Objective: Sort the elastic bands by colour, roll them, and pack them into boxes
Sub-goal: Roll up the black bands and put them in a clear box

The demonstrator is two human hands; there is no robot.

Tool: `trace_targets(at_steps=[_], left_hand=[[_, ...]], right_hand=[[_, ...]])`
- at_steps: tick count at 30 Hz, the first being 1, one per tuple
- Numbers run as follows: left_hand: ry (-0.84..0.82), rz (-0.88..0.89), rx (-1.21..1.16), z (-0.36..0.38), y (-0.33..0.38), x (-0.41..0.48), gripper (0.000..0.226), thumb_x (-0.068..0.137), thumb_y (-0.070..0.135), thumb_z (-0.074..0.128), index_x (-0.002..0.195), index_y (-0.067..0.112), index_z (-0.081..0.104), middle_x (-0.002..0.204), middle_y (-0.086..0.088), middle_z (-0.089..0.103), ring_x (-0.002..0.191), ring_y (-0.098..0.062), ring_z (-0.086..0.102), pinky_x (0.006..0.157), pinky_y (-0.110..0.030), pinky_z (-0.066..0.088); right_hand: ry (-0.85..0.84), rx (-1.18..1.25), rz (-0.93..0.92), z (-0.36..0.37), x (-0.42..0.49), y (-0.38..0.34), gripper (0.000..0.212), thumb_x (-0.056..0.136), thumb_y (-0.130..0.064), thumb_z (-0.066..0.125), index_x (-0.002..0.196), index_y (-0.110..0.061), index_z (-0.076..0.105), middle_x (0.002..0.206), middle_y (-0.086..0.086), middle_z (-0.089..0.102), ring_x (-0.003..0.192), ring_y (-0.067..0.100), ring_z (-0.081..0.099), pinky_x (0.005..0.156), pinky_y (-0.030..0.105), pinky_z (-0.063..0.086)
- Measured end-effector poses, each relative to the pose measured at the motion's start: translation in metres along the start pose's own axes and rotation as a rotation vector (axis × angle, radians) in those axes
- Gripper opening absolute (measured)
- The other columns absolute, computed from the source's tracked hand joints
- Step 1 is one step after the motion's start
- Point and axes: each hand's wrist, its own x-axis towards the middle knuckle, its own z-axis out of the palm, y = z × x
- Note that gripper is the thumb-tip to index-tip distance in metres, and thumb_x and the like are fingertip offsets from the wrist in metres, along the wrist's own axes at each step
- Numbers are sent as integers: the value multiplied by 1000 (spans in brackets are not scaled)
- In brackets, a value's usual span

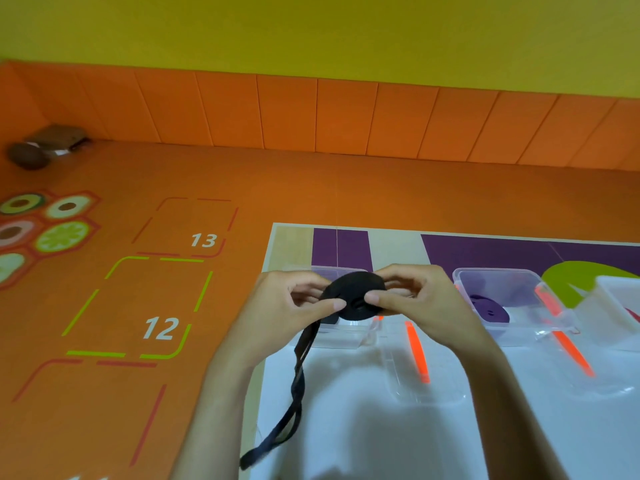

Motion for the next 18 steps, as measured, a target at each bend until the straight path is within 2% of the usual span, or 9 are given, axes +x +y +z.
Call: trace_targets(at_steps=[3,5,7,9,11,13,15,18], left_hand=[[3,20,-129,1,4,2,21,88,18,86,103,33,83,102,7,83,98,-12,79,81,-16,58],[27,34,-204,2,4,2,21,89,15,85,104,30,83,104,3,83,101,-15,79,84,-18,58],[70,45,-217,1,2,2,19,88,14,85,103,25,84,103,1,83,99,-17,80,85,-21,59],[84,44,-188,-1,0,0,18,88,13,86,102,24,84,102,2,83,98,-16,80,83,-19,59],[63,40,-139,-4,0,-3,18,88,13,86,101,26,85,100,4,83,94,-13,80,80,-16,59],[55,42,-133,-3,0,-3,18,89,14,85,102,26,85,99,5,83,93,-13,80,80,-16,59],[82,41,-183,0,0,-2,18,89,15,85,104,24,84,101,2,83,96,-15,80,81,-18,59],[128,17,-263,3,-2,1,19,87,18,87,105,22,84,104,-1,83,100,-19,80,83,-20,59]], right_hand=[[115,126,-36,7,-2,4,19,85,-25,82,102,-17,82,96,9,82,91,25,81,74,26,64],[167,263,-42,15,-2,10,16,86,-24,83,99,-15,80,98,15,81,93,32,81,76,31,65],[148,355,-17,21,-1,18,17,88,-22,84,100,-12,78,102,19,80,96,35,80,80,34,66],[51,280,27,18,-2,20,21,90,-23,83,106,-11,77,106,16,80,100,33,79,84,34,65],[-23,137,55,12,-3,20,26,87,-31,85,109,-18,79,109,10,81,102,29,79,83,33,65],[10,127,54,10,-2,17,24,84,-32,86,103,-19,80,101,10,82,97,29,80,79,32,65],[83,194,21,14,-1,17,22,84,-29,86,98,-14,79,94,13,81,92,30,81,77,31,65],[177,341,11,29,2,23,26,83,-26,85,100,-8,77,101,17,81,97,34,80,80,31,65]])
